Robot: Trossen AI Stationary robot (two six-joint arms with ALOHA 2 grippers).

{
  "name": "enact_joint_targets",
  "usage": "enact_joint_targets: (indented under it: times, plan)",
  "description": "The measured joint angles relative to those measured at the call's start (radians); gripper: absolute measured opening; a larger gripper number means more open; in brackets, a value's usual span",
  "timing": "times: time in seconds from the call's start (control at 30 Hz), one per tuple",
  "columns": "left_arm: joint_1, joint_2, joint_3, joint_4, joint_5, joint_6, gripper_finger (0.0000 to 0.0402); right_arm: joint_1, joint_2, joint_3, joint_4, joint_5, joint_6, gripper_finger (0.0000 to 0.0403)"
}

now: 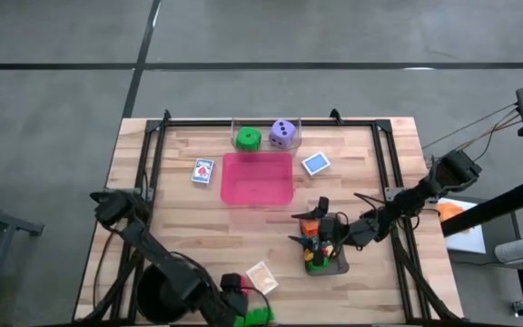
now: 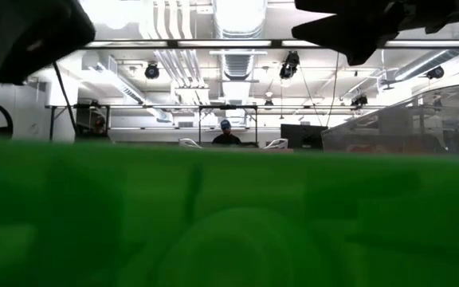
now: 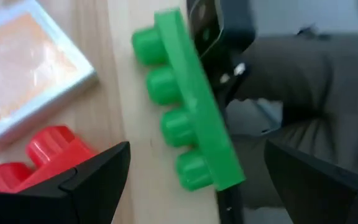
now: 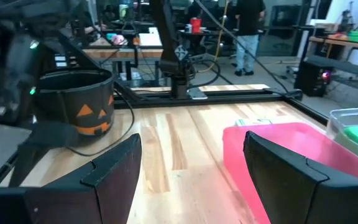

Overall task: Pick & Place Toys
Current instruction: Put the big green game piece into the black bin

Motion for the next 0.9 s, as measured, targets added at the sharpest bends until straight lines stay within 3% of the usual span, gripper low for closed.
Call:
enact_joint_targets:
  times: [0.2,0.37,0.57,0.9]
  plan:
    - [-0.001,0.105,0.138,-0.194,-0.024,0.0,0.0374,0.011,0.0,0.002,0.0,0.031,0.0,0.0282]
    - [-0.002,0.165,0.224,-0.247,-0.028,0.02,0.0374,0.015,0.0,0.002,0.0,0.037,0.003,0.0282]
    - [0.015,0.182,0.253,-0.425,-0.115,-0.011,0.0374,0.018,0.0,0.002,0.0,0.038,0.003,0.0282]
    - [0.081,0.178,0.243,-0.57,-0.255,0.008,0.0374,0.018,0.0,0.002,0.0,0.04,0.003,0.0282]
